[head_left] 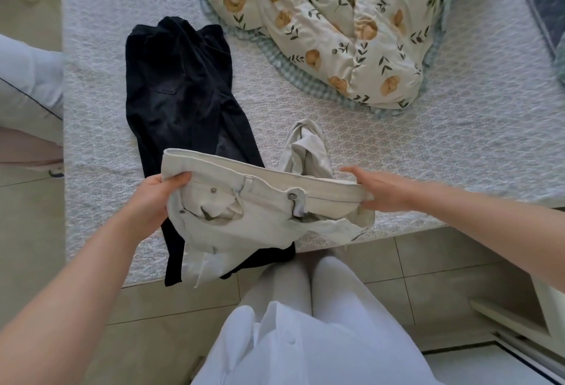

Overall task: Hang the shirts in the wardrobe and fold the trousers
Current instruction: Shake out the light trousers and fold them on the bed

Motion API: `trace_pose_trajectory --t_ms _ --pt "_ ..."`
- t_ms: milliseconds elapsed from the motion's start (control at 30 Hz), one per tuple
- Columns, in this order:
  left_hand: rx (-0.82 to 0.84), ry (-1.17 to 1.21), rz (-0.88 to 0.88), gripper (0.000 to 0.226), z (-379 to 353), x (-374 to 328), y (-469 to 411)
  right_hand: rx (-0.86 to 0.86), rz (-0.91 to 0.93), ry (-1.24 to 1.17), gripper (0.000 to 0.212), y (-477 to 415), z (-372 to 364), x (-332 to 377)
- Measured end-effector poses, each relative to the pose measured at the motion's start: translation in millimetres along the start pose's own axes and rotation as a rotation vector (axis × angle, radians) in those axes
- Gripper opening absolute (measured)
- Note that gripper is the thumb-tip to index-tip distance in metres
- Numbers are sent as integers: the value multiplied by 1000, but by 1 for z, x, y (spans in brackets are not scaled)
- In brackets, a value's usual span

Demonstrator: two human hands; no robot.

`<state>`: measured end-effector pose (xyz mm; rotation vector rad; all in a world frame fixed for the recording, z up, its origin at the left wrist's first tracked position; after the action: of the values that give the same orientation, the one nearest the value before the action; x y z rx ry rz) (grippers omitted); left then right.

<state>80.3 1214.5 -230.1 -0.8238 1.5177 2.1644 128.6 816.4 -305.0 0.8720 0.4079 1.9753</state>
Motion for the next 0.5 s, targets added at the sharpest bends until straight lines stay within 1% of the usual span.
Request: trace_pose_trajectory --t_ms 33,100,133,167,233,300,367,433,500 --pt "-4 1 2 21 -1 0 0 -15 -17 16 71 -1 1 -2" --pt "-9 2 10 20 -5 0 0 -20 -19 107 42 -1 0 -4" --pt "-10 6 13 20 -9 -1 -1 -26 -23 145 31 -1 -3 -4" --pt "-9 9 15 19 -13 -2 -1 -38 -33 162 26 0 -6 -6" --pt "-9 9 22 19 -21 -4 -2 -94 -71 125 21 4 -10 -12" --pt "-6 4 28 21 -28 -6 -4 -176 -131 -27 16 11 -10 -22" --pt "4 -11 20 22 -36 -11 -6 -222 -202 -205 13 21 -10 -32" --pt "20 -31 12 24 -51 -17 -6 -242 -267 -300 21 34 -13 -43" --pt "40 -53 -2 21 -71 -27 -4 -255 -314 -340 21 49 -17 -54"
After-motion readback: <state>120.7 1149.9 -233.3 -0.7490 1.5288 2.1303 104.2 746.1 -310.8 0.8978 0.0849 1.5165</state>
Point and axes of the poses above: each hand's wrist, its own y-axis away from the middle knuckle, its own z-axis out of the back of the hand, x = y × z, the point moved 8 cm from there along -y, towards the middle knuckle, and after that the axes turned 8 degrees about -x, right-handed, at the moved point
